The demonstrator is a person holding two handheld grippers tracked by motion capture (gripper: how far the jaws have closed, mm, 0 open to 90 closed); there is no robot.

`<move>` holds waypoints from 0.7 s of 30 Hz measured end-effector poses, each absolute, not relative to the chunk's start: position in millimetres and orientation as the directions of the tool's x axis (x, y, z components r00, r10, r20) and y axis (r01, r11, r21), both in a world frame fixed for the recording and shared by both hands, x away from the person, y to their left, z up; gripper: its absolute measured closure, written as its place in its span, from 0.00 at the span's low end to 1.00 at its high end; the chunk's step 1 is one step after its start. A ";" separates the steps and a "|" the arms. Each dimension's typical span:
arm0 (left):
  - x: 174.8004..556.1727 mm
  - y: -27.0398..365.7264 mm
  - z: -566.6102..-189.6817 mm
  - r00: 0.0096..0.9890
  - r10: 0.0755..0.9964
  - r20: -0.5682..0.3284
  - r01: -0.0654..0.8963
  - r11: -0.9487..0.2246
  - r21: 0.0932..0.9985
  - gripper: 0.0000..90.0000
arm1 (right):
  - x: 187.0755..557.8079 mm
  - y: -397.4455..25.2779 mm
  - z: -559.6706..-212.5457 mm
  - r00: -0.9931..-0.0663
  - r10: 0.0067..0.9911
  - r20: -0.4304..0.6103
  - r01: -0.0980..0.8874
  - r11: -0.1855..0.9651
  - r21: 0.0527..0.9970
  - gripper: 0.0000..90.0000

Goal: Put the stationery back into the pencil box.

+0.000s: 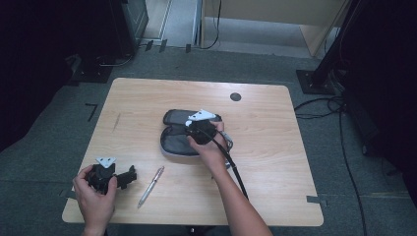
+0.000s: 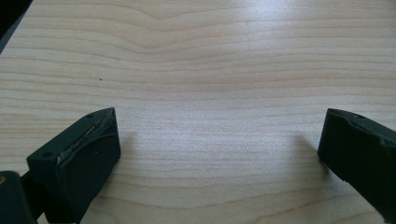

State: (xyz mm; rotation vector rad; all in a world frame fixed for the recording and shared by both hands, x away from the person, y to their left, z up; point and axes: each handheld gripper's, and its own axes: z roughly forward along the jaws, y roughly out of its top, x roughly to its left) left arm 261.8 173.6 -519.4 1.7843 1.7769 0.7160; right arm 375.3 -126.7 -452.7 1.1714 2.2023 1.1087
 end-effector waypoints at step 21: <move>261.8 173.5 -519.3 0.001 1.000 0.009 0.727 -0.007 0.687 0.00 | 361.7 -184.9 -471.4 -0.511 0.856 0.082 0.607 0.291 0.740 0.61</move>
